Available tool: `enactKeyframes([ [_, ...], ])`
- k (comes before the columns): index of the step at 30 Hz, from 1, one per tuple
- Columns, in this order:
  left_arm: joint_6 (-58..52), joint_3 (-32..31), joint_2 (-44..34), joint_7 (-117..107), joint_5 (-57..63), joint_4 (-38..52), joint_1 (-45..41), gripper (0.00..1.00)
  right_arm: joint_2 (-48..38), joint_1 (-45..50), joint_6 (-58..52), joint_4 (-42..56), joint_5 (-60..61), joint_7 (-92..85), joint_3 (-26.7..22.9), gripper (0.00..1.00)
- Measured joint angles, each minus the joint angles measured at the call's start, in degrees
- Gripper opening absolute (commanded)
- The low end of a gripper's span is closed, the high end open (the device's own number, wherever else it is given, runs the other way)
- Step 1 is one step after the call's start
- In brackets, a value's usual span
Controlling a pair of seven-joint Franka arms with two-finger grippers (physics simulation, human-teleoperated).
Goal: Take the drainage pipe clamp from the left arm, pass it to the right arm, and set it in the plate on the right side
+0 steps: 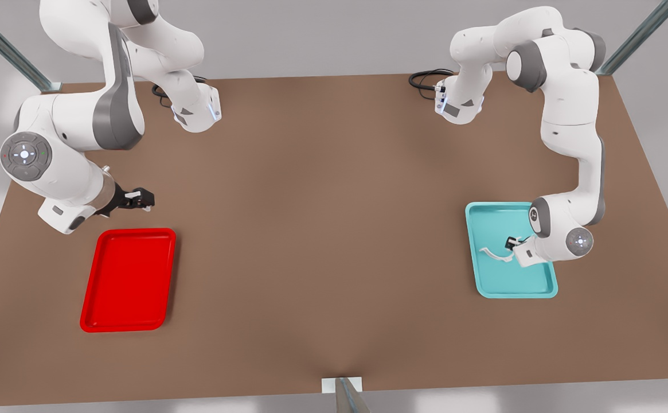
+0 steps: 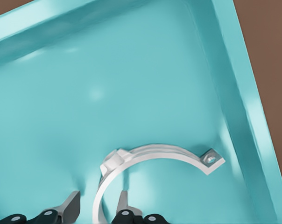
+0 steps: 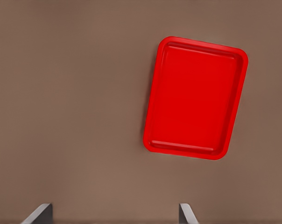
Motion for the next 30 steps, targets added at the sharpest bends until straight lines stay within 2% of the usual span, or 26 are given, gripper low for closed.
enactKeyframes([
  [3, -0.40, 0.00, -0.05, 0.26, 0.01, -0.01, -0.04, 0.38, 0.01, 0.00, 0.04, 0.01, 0.09, 0.02, 0.00, 1.00],
  [10, -0.81, 0.00, -0.06, 0.33, 0.08, 0.00, -0.16, 0.36, 0.50, 0.00, 0.08, -0.03, -0.07, 0.07, -0.03, 1.00],
  [13, -0.91, 0.00, 0.01, 0.29, 0.14, -0.01, -0.22, 0.23, 1.06, 0.11, 0.06, 0.08, -0.19, 0.08, -0.04, 1.00],
  [14, -0.96, 0.00, 0.02, 0.25, 0.21, -0.01, -0.24, 0.21, 1.11, 0.10, 0.03, 0.09, -0.22, 0.08, -0.05, 1.00],
  [16, -1.03, 0.00, 0.07, 0.16, 0.32, -0.01, -0.29, 0.22, 1.15, 0.11, -0.10, 0.05, -0.25, 0.09, -0.03, 1.00],
  [20, -1.15, 0.00, 0.23, -0.06, 0.43, 0.04, -0.42, 0.28, 1.31, 0.19, -0.29, 0.04, -0.29, 0.10, 0.00, 1.00],
  [23, -1.21, -0.01, 0.34, -0.15, 0.45, 0.07, -0.49, 0.28, 1.47, 0.17, -0.35, 0.09, -0.35, 0.11, 0.00, 1.00],
  [25, -1.20, -0.01, 0.49, -0.27, 0.52, 0.07, -0.52, 0.21, 1.50, 0.18, -0.41, 0.03, -0.36, 0.11, 0.00, 1.00],
  [30, -1.33, 0.02, -1.23, -0.89, 0.71, 0.17, -0.69, 0.21, 1.51, 0.17, -0.51, 0.08, -0.42, 0.11, -0.03, 1.00],
])
